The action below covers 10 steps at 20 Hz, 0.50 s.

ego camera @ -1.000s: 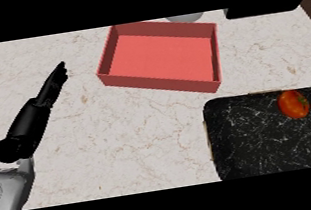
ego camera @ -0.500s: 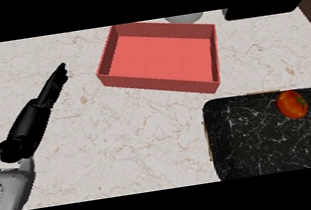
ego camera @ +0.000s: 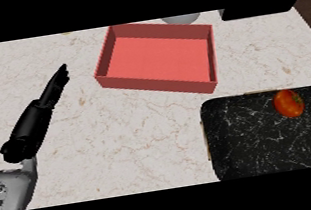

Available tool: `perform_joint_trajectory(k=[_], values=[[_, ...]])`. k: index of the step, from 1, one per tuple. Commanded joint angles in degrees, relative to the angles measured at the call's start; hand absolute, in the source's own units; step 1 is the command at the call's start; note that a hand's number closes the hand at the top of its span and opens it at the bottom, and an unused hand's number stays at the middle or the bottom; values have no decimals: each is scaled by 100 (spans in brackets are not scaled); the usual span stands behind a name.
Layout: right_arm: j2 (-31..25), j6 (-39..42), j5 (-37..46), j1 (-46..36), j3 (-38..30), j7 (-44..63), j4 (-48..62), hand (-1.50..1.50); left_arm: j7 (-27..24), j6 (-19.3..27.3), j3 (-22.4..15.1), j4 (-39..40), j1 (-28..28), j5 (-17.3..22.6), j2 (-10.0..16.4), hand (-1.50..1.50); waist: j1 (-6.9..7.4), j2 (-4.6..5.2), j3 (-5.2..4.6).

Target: Pick the tomato from the tray and place it in the cardboard box

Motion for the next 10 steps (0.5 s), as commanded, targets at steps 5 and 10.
perform_joint_trajectory(k=[5, 10], values=[[572, 453, 347, 153, 27, 1016, -959, -150, -287, -325, 327, 224, 17, -131, -98, 0, 1, 5, 0], [914, 233, 910, 123, -90, 1212, -894, -150, -401, -409, 394, 254, 72, -279, -260, 0, 5, 6, 1]])
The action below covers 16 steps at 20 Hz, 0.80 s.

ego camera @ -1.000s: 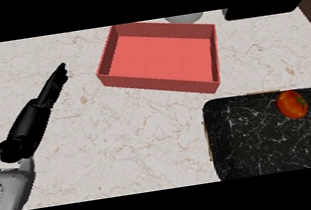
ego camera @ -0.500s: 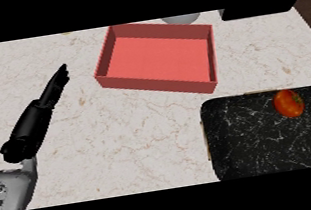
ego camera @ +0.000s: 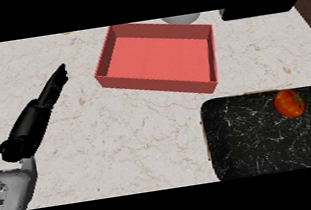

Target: Pick the tomato from the tray and place it in the cardboard box

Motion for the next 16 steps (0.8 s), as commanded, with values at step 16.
perform_joint_trajectory(k=[16], values=[[1141, -383, 1828, -611, 109, 255, 686, -150, 323, -260, 264, -625, 262, -465, -491, 0, 34, 1, 2]])
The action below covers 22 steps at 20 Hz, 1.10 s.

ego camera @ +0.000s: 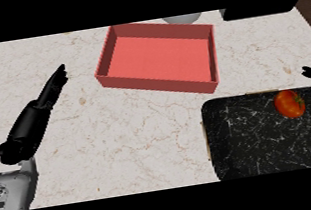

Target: Pick the tomato from the tray and place it in the cardboard box

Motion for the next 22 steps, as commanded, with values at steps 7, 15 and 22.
perform_joint_trajectory(k=[7, 15, 22], values=[[370, -36, 549, -680, -50, -577, 1036, -150, 139, -302, 314, 209, -329, -30, -168, 0, 6, 5, 1], [899, -521, 1228, -569, 185, -223, 1192, -150, 103, -493, 487, 161, -327, -65, -157, 0, 1, 2, 1], [981, -588, 1445, -1040, 107, -526, 2083, -150, -94, -351, 418, 273, -196, -378, -404, 0, 8, 6, 0]])
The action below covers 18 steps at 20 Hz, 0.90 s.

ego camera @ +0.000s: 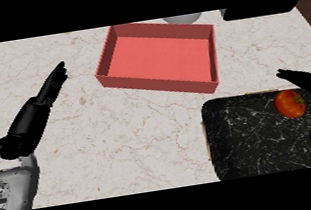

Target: Pick the tomato from the tray and place it in the cardboard box

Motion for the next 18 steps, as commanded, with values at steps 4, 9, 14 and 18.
perform_joint_trajectory(k=[4, 9, 14, 18], values=[[-62, 3, 193, -398, -42, -521, 674, -150, 71, -14, -51, -54, -26, -206, -156, 0, -2, 1, 0], [288, -934, 380, -504, 78, -1005, 955, 150, 236, -49, -66, -464, 187, -120, -217, 0, 10, -1, 2], [302, -1352, 264, -337, -113, -1275, 670, 150, 449, -285, 202, -529, 50, 57, 5, 0, -11, -7, 1], [1146, -1488, 659, -360, 604, -618, -222, 150, -4, -134, 99, -146, 232, -148, -120, 0, -38, -32, -10]])
